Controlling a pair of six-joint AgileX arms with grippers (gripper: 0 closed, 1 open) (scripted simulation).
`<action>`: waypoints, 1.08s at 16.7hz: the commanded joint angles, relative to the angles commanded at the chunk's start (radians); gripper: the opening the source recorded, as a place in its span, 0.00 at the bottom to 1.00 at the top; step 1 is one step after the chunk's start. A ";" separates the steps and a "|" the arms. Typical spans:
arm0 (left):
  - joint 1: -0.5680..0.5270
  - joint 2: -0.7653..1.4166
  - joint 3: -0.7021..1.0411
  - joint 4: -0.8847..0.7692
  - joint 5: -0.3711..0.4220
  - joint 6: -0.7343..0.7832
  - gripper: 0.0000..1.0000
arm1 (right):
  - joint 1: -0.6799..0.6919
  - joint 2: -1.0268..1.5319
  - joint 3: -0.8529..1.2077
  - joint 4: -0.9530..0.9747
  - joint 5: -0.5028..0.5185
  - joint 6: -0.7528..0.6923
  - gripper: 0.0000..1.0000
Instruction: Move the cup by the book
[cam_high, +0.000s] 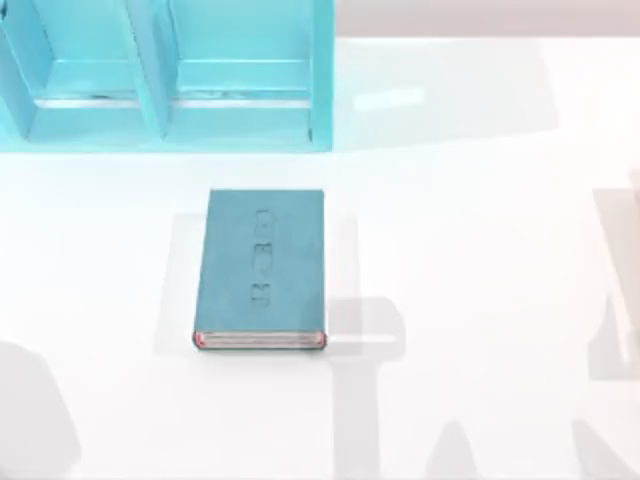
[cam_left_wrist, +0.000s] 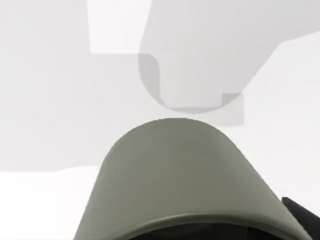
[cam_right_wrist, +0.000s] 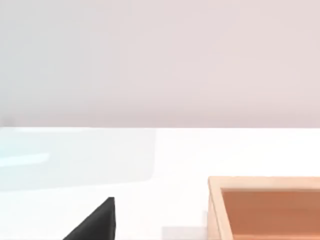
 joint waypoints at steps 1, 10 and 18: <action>-0.004 0.002 0.003 -0.001 0.000 -0.009 0.00 | 0.000 0.000 0.000 0.000 0.000 0.000 1.00; -0.212 0.095 0.145 -0.063 0.005 -0.492 0.00 | 0.000 0.000 0.000 0.000 0.000 0.000 1.00; -0.569 0.236 0.315 -0.165 0.027 -1.319 0.00 | 0.000 0.000 0.000 0.000 0.000 0.000 1.00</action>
